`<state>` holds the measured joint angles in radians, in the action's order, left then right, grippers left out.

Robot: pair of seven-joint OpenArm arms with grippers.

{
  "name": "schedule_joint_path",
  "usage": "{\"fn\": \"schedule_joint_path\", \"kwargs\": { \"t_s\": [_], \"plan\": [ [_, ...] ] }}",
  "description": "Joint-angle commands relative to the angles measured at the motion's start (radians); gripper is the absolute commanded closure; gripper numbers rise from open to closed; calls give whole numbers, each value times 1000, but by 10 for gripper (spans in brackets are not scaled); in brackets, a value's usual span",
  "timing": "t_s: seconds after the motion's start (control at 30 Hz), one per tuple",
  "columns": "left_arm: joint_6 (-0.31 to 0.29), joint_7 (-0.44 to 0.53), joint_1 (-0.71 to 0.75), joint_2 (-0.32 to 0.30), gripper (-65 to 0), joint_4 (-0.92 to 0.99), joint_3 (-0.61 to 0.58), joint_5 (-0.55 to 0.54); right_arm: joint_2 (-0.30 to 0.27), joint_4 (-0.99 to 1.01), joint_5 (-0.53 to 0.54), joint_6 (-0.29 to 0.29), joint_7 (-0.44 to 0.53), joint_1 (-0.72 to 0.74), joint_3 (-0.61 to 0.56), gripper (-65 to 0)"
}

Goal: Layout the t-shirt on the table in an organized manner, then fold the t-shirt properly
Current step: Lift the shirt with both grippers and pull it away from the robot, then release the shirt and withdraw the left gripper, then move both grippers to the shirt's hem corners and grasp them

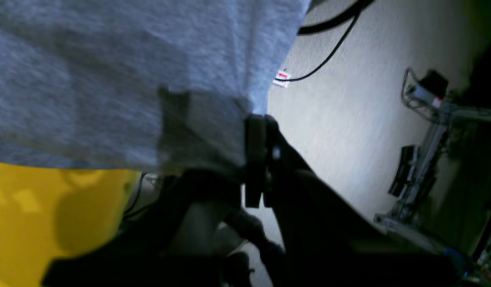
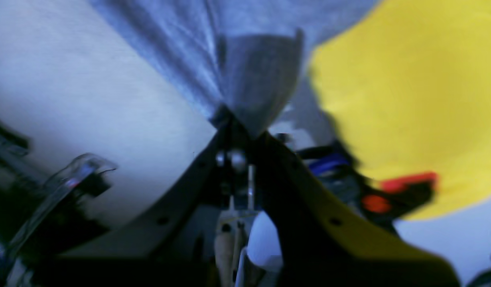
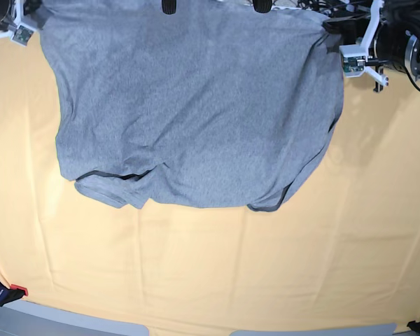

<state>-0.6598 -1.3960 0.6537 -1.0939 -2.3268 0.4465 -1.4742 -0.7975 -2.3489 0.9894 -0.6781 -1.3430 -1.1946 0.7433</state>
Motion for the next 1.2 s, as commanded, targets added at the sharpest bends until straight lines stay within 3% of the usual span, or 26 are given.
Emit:
{"fn": "schedule_joint_path", "kwargs": {
  "t_s": [0.0, 0.1, 0.13, 0.3, 0.4, 0.5, 0.63, 0.77, 0.93, 1.0, 1.17],
  "plan": [
    [-2, 0, -3, -10, -130, -8, 12, 9, -12, -7, -27, 19, -2, 6, 11, -89],
    [16, 0, -3, -3, -420, -8, 12, 34, -12, -7, -30, 99, -3, 66, 11, -355],
    [29, 0, -3, -3, -490, -8, 13, 38, -12, -7, -34, 106, -3, 82, 11, -404],
    [35, 0, -7, -3, -496, -8, 13, 171, -12, -7, -123, 146, 42, 132, 11, -418],
    [90, 0, -43, -3, -496, -8, 13, 287, -12, -7, -177, 167, 92, 160, 11, -418],
    [140, 76, -108, 0, -496, -8, 13, 410, -11, -7, -183, 176, 102, 187, 11, -418],
    [221, 155, -214, 62, -496, -3, 13, 612, -11, -7, -182, 182, 102, 192, 11, -418],
    [312, 257, -305, 144, -496, 64, 13, 737, -11, -7, -183, 181, 107, 192, 11, -418],
    [370, 301, -446, 272, -496, 265, 13, 748, -11, -7, -183, 182, 113, 192, 11, -418],
    [367, 300, -501, 323, -496, 373, 13, 705, -11, -7, -183, 182, 116, 192, 11, -418],
    [273, 304, -623, 438, -496, 650, 13, 594, -11, -7, -183, 182, 121, 192, 11, -418]
  ]
}}
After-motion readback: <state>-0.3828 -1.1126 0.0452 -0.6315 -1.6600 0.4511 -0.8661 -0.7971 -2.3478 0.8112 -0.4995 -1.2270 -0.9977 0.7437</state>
